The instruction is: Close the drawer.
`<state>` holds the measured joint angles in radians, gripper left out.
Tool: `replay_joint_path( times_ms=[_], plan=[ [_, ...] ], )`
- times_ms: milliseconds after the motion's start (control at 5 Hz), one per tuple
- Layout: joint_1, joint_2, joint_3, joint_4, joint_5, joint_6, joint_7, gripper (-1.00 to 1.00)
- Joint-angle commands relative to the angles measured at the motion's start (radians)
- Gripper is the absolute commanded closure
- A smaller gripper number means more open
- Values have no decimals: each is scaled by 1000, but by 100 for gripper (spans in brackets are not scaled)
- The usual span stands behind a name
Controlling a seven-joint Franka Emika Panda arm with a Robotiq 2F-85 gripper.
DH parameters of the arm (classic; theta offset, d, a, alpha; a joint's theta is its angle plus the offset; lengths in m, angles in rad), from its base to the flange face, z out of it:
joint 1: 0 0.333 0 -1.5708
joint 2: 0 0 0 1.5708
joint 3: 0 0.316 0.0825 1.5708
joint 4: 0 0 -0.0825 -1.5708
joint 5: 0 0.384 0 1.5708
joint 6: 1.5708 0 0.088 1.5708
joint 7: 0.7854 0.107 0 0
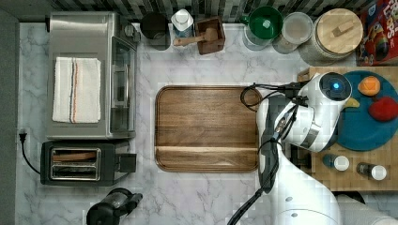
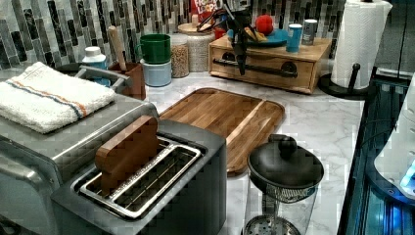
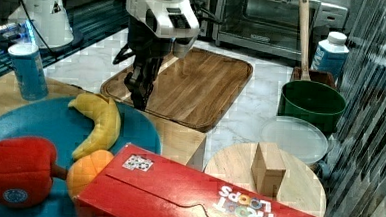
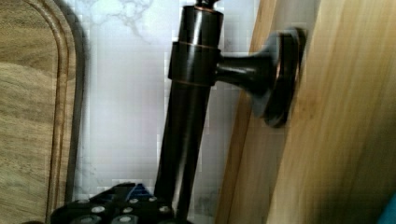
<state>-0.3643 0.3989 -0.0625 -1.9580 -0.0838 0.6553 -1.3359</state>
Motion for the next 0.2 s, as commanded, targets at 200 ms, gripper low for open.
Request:
replay_joint_path(
  times_ms=[200],
  plan=[
    [-107, -2, -103, 142, -44, 44, -57, 100]
  ],
)
